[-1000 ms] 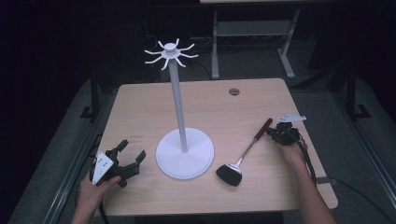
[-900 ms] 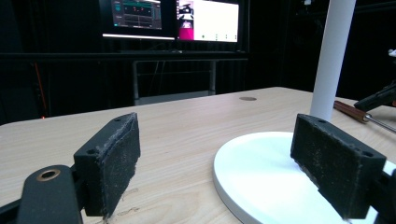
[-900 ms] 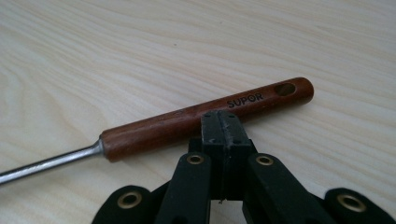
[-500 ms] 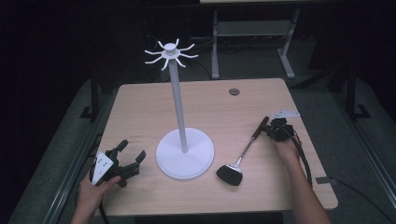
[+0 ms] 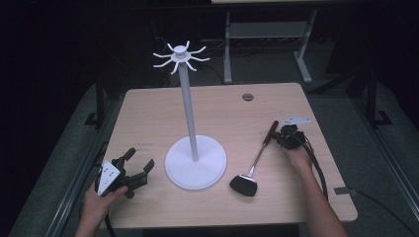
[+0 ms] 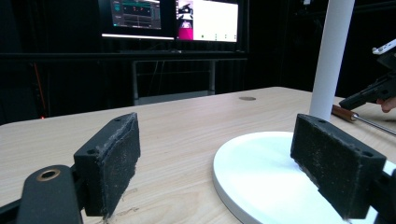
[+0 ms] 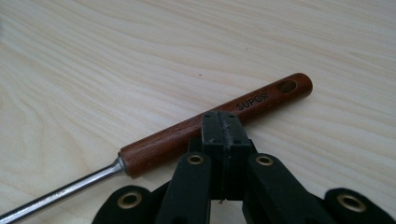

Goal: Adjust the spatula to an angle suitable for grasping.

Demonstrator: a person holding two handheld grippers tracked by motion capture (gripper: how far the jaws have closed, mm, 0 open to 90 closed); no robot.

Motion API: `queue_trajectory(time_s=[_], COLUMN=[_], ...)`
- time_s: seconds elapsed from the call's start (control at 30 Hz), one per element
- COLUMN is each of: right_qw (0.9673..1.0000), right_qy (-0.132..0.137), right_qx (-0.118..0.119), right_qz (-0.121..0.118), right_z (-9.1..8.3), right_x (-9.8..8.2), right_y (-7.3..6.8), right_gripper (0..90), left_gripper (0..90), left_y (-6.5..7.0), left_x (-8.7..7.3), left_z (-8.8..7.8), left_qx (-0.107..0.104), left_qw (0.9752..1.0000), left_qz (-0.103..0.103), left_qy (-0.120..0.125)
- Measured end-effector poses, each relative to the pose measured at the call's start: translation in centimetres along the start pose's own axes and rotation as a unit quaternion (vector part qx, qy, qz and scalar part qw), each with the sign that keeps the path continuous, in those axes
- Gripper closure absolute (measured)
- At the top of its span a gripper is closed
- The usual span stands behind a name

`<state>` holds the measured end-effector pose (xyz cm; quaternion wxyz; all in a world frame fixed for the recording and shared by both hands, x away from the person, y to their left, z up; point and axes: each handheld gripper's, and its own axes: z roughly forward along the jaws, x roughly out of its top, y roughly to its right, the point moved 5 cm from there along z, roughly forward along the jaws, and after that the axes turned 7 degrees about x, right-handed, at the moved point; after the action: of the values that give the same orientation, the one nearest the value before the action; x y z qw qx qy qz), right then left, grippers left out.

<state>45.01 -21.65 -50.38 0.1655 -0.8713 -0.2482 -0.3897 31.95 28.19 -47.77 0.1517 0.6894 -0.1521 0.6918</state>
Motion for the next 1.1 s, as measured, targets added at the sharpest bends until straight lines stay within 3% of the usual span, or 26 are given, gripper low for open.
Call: queue_trajectory(time_s=[0.7, 1.1], right_qw=[0.9993, 0.9977], right_qy=[-0.005, -0.009], right_qx=[0.033, 0.053], right_qz=[-0.015, -0.042], right_z=[1.5, 2.5], right_x=[1.0, 1.9], right_y=[-2.4, -4.4], right_gripper=[89.5, 89.5], left_gripper=[15.3, 15.3], left_y=[0.0, 0.0], left_x=[0.0, 0.0], left_z=[0.0, 0.0], left_qx=[0.0, 0.001], left_qw=[1.0, 1.0], left_qz=[-0.004, -0.003], left_qy=[0.002, 0.004])
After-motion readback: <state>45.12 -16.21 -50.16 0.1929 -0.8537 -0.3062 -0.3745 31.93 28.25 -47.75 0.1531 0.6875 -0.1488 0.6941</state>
